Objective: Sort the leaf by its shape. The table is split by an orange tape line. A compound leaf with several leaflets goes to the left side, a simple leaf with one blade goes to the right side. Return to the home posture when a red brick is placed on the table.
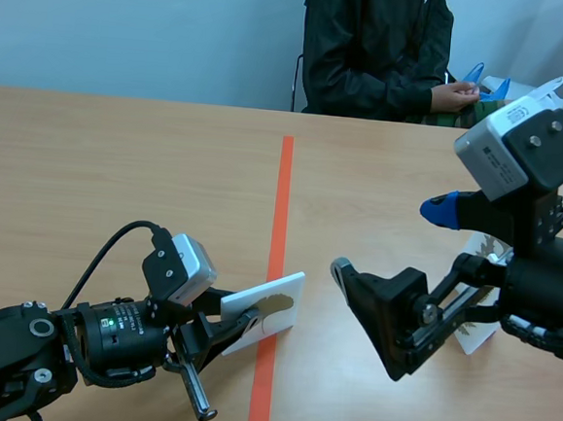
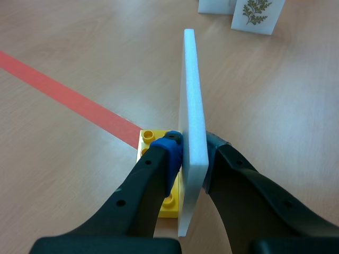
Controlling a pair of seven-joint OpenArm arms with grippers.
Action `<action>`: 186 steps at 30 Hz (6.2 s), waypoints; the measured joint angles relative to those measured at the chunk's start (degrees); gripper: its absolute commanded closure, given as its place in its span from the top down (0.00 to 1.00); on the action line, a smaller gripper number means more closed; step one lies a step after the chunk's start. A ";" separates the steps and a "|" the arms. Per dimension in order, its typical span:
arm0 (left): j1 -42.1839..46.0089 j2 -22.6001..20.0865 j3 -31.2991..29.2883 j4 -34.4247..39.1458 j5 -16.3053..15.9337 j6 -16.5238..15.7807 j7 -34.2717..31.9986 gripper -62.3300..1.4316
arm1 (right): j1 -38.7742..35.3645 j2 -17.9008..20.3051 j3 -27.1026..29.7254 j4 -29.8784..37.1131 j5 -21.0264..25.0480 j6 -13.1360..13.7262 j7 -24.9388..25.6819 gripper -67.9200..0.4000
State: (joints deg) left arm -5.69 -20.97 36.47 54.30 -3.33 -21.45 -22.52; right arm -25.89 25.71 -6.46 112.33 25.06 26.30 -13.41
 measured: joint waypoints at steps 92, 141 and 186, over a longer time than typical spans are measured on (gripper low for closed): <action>-7.93 -8.22 -27.39 -20.74 -26.95 9.84 0.37 0.90 | 0.00 -0.66 0.00 0.00 0.00 0.00 0.00 1.00; 37.44 -10.60 -32.54 46.21 -22.67 2.71 17.57 1.00 | 0.00 -0.63 0.00 0.00 0.04 0.00 0.00 1.00; 37.42 -8.72 -32.59 46.21 -21.64 -0.28 20.57 1.00 | 0.00 -0.63 0.00 0.00 0.26 0.00 0.00 1.00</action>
State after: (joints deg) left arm 31.73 -29.69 3.88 100.51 -24.97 -21.74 -1.96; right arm -25.89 25.08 -6.46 112.33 25.32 26.30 -13.41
